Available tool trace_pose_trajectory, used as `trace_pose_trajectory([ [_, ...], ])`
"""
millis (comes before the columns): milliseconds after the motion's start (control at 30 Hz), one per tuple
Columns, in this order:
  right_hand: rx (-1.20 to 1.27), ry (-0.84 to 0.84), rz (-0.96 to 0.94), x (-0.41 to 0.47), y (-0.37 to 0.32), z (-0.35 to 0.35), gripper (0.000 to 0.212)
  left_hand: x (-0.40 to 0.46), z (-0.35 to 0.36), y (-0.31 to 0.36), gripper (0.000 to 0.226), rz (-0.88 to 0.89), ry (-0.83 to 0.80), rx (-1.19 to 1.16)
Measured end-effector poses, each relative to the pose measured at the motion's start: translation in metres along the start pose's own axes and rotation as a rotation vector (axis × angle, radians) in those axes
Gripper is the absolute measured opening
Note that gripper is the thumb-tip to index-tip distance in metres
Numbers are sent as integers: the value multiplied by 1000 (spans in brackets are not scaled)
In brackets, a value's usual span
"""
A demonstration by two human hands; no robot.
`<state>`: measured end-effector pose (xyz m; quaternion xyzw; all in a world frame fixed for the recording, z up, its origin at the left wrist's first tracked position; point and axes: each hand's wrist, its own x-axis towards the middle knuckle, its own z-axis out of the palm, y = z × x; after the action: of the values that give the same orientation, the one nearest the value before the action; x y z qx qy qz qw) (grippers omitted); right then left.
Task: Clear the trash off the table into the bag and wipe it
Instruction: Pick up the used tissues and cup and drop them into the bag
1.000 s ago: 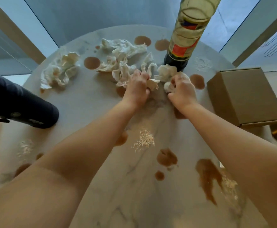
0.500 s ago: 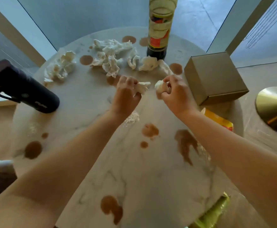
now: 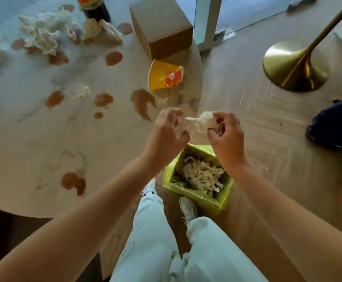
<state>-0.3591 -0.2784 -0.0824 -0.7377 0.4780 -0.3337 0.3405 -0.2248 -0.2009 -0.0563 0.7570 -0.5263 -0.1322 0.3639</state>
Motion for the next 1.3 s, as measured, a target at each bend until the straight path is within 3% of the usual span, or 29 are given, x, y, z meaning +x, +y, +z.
trace_pose_trajectory([
  [167, -105, -130, 320, -71, 85, -12, 36, -45, 61, 11, 28, -170, -244, -3],
  [300, -163, -314, 556, -95, 120, -9, 40, -58, 92, -6, 44, -303, -445, 29],
  [400, -201, -472, 649, -96, 127, -9, 48, -63, 100, -18, 56, -357, -582, 48],
  [533, -171, -455, 658, -96, 127, -10, 48, -65, 95, -23, 52, -369, -611, 37],
  [700, -155, -386, 601, -82, 113, -11, 41, -57, 77, -18, 25, -287, -553, 24],
  [800, -169, -339, 502, -63, 93, -11, 34, -45, 63, -10, 33, -237, -479, -12],
  [1000, -144, -248, 218, -12, 29, -2, 29, -12, 18, 3, 25, -154, -253, -145],
  [1300, -129, -103, -213, 75, -88, 51, 22, 56, -81, -37, 24, -78, 56, -47],
])
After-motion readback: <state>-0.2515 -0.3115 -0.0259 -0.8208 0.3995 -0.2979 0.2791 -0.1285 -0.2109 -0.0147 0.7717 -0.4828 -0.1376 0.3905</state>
